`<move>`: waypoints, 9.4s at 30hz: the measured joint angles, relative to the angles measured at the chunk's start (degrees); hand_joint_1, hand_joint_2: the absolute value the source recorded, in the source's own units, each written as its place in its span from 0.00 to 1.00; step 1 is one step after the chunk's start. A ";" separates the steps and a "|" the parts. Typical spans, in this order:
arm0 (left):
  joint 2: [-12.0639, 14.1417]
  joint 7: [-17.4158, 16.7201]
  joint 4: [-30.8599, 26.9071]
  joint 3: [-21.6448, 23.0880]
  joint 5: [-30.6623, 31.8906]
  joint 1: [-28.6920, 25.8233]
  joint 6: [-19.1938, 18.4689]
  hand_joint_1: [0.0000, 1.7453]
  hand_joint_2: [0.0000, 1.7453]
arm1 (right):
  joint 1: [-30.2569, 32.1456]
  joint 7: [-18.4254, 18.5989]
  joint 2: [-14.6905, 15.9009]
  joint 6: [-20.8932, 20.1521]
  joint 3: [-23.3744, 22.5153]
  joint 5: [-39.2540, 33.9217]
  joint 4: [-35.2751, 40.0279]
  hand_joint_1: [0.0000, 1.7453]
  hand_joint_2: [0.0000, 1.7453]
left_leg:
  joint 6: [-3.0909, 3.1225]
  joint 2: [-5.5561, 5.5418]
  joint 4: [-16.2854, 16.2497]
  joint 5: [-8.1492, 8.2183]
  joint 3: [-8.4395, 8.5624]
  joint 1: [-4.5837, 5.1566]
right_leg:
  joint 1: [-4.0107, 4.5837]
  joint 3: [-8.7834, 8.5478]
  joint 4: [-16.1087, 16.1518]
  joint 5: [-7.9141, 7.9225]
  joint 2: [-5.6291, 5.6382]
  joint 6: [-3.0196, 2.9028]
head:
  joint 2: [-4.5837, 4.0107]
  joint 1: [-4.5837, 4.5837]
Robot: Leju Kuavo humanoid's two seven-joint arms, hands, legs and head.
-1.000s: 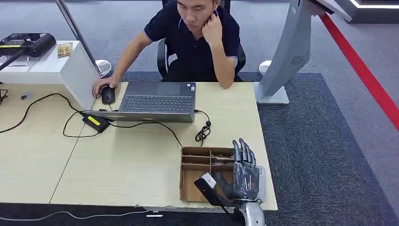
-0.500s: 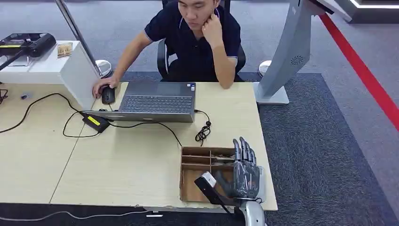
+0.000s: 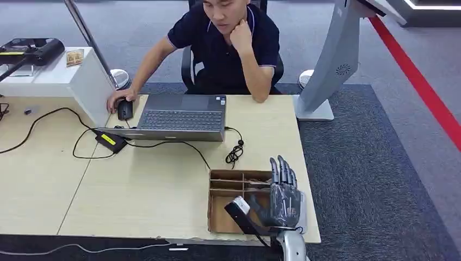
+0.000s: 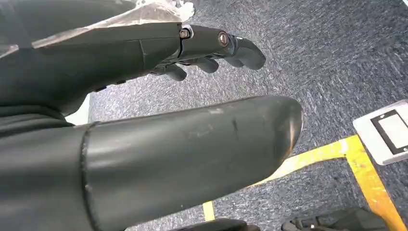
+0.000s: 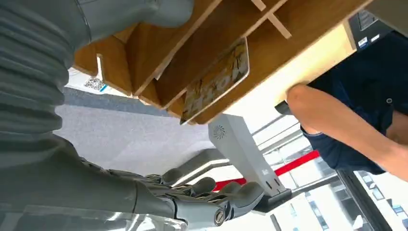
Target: Pass the card to the sensor for recognition and then transmit it.
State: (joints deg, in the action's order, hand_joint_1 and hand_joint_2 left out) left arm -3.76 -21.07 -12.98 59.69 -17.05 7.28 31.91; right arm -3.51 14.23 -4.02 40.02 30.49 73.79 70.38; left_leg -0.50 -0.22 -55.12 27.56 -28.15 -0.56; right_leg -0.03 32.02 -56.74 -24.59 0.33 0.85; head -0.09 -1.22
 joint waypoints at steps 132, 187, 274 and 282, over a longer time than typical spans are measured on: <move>0.02 0.85 0.00 0.02 0.26 0.01 -0.18 0.00 0.00 | -1.55 2.75 0.13 -0.02 0.96 -1.36 -0.66 0.23 1.00 | 0.00 0.00 0.00 0.00 -0.01 0.00 | 0.00 0.01 0.00 0.00 0.00 0.00 | 0.00 0.00; 0.02 0.92 0.00 0.02 0.28 0.01 -0.35 0.00 0.00 | -1.83 1.42 0.07 -0.02 0.94 -2.40 -1.49 1.00 1.00 | 0.00 0.00 0.00 0.00 -0.01 0.00 | 0.00 0.01 0.00 0.00 0.00 0.00 | 0.00 0.00; -0.92 0.76 0.00 2.89 -4.81 0.62 0.96 0.00 0.00 | 5.49 -33.24 -11.72 -0.17 -18.05 -21.77 19.36 1.00 1.00 | -0.04 -0.02 0.01 0.04 0.02 0.00 | -0.01 -0.07 -0.01 -0.03 -0.01 0.03 | 0.00 -0.04; -0.92 0.76 0.00 2.91 -4.87 0.62 1.09 0.00 0.00 | 5.56 -33.27 -11.72 -0.17 -18.56 -21.81 19.36 1.00 1.00 | -0.04 -0.02 0.01 0.05 0.00 0.00 | -0.01 -0.06 -0.01 -0.03 -0.01 0.03 | 0.00 -0.02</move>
State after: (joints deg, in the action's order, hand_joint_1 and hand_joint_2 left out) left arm -4.68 -20.30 -12.98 62.60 -21.92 7.90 33.00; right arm 2.05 -19.04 -15.74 39.85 11.93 51.98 89.74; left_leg -0.53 -0.24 -55.10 27.61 -28.14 -0.56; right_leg -0.04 31.96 -56.75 -24.62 0.31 0.88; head -0.09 -1.25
